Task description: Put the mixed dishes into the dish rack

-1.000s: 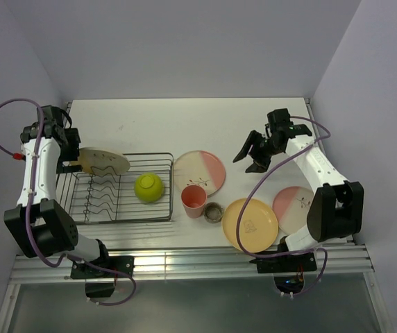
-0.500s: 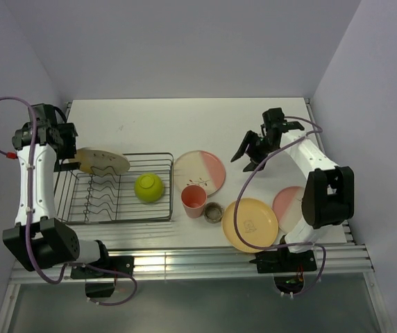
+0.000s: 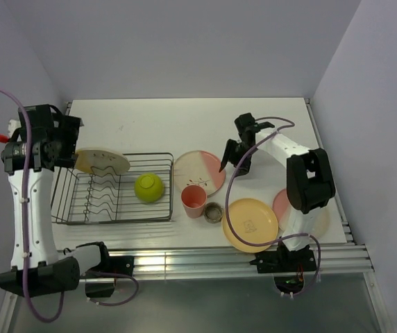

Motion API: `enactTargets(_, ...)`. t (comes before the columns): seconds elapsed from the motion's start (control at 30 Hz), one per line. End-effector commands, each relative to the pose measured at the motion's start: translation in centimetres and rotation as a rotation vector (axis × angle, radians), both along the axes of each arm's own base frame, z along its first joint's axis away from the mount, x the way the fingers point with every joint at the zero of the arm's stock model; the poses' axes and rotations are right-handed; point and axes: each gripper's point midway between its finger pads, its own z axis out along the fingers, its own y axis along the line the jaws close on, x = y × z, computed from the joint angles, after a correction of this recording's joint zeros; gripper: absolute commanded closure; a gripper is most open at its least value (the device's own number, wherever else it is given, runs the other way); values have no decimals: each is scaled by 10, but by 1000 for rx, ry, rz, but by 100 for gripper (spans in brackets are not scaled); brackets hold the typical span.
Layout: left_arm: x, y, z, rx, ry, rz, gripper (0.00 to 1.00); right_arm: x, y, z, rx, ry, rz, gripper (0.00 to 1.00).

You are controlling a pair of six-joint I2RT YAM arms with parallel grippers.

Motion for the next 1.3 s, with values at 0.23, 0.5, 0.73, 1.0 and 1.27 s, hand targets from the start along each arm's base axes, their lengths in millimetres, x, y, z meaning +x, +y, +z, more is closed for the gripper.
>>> enactTargets(0.23, 32, -158, 57, 225, -236, -615, 8, 4, -5, -35, -137, -31, 25, 44)
enactTargets(0.5, 30, -262, 87, 430, -373, -965, 11, -2, 2, -64, -184, -17, 34, 53)
enactTargets(0.73, -7, -323, 71, 645, -393, -1185, 11, 4, 20, -71, -183, -67, 14, 60)
enactTargets(1.0, -18, -332, 65, 767, -398, -1237, 10, 6, 7, -87, -243, -72, -46, 100)
enactTargets(1.27, -31, -357, 36, 939, -439, -1504, 7, 2, -16, -71, -210, -46, -142, 100)
